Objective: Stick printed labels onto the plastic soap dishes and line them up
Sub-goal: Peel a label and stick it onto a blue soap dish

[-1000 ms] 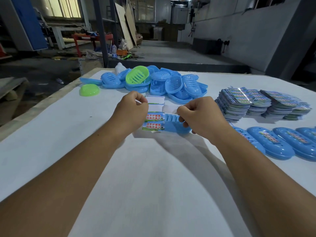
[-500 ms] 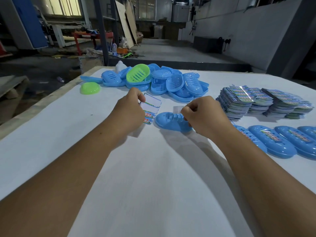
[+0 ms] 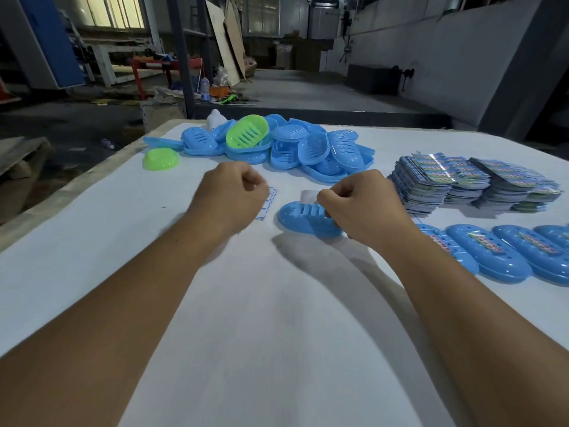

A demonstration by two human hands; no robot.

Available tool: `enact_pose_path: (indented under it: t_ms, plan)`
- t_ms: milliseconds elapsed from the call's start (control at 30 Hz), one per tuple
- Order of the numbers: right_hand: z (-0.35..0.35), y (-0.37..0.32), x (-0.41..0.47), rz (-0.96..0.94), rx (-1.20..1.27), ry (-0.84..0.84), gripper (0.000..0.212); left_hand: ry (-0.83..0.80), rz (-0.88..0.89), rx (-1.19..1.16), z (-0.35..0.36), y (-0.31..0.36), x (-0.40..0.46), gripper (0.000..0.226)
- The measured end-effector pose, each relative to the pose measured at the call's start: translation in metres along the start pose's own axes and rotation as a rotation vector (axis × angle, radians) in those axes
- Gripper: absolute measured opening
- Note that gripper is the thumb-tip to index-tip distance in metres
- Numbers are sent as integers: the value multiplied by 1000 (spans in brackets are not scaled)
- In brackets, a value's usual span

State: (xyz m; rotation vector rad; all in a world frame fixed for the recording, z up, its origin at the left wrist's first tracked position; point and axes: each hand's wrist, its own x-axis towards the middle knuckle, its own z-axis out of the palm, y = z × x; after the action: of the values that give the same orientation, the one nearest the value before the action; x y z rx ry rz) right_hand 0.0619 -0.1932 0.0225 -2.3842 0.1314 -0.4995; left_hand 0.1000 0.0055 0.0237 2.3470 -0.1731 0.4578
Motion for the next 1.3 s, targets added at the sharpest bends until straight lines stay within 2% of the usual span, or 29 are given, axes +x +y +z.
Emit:
enact_pose_path:
  t_ms: [67,167,267,433,667,867,1100,1300]
  plan:
    - [0,-1,-1,-8,21,20,32,-69,8,-262,7,14,-8,12]
    - [1,-3,-2,-38,31,54,31,-180,20,-415,13,25,-18,18]
    - [2,-4,-2,-56,43,50,34,-230,11,-446,18,26,-22,16]
    - [4,-3,-3,-82,27,28,26,-256,-29,-461,25,25,-25,11]
    - [4,-3,-5,-196,74,-46,27,-171,-52,-527,23,19,-18,12]
    - [0,4,4,-39,2,10,34,-154,-85,-560,22,22,-15,19]
    - [1,10,8,39,116,-14,33,-180,-192,-633,24,19,-11,18]
    - [-2,6,7,109,293,-74,27,-196,-256,-682,26,17,-9,26]
